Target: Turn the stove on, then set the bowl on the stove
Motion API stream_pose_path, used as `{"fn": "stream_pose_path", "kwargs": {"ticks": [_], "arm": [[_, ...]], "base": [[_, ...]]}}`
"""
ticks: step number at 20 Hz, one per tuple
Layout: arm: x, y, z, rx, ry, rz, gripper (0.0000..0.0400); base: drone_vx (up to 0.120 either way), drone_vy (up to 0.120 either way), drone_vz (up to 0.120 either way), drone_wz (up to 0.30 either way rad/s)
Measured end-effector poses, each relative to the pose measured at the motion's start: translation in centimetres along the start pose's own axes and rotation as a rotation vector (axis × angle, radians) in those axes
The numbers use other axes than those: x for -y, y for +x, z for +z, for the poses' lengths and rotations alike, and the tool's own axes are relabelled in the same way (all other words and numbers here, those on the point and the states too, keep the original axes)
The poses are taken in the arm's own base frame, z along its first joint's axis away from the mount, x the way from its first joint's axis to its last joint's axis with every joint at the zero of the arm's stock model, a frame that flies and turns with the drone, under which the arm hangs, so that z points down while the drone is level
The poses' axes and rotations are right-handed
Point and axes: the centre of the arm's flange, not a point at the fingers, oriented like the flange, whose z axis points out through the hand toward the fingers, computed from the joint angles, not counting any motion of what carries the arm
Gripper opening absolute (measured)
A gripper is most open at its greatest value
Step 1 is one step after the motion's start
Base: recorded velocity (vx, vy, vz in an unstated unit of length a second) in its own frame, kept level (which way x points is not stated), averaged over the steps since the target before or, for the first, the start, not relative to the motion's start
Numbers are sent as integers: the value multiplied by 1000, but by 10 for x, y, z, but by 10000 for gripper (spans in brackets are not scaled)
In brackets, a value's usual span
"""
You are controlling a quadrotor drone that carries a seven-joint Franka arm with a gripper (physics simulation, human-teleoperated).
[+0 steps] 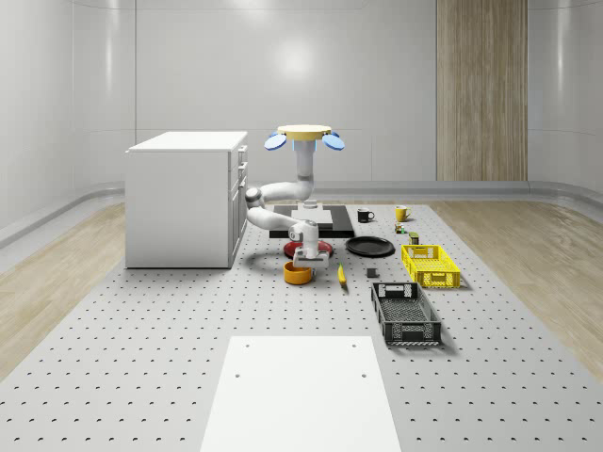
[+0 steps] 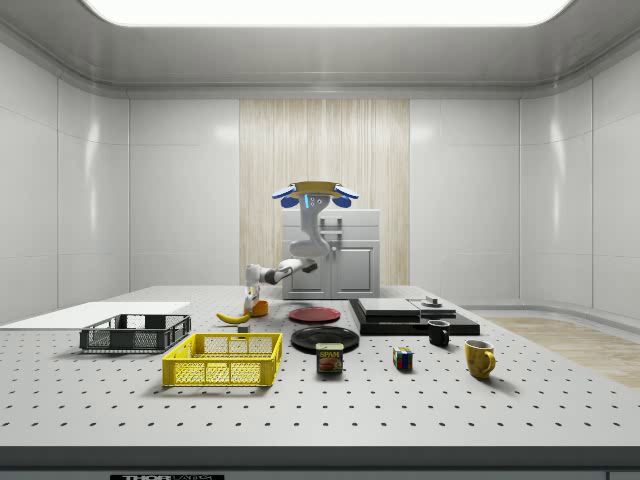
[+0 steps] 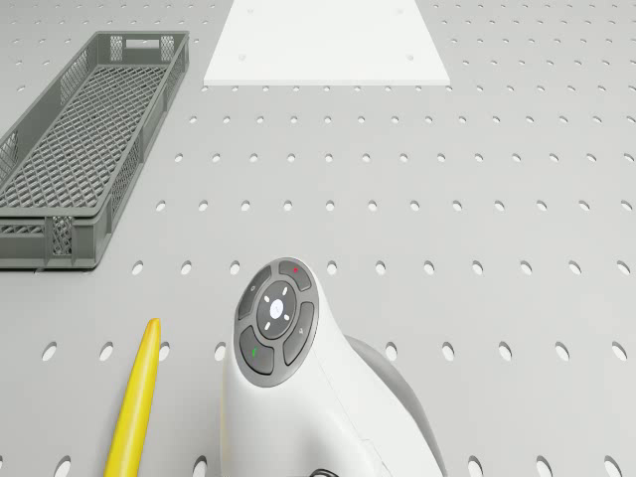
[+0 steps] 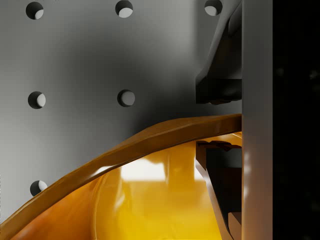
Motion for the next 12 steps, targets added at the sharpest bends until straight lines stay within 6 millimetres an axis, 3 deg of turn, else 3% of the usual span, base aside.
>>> {"fn": "stream_pose_path", "kwargs": {"ticks": [3, 8, 12], "arm": [[-1, 3, -6, 4, 1, -22, 103], [-2, 7, -19, 9, 2, -44, 101], [-3, 8, -24, 11, 3, -52, 100]], "base": [[0, 0, 0, 0], [-8, 0, 120, 0], [-120, 120, 120, 0]]}}
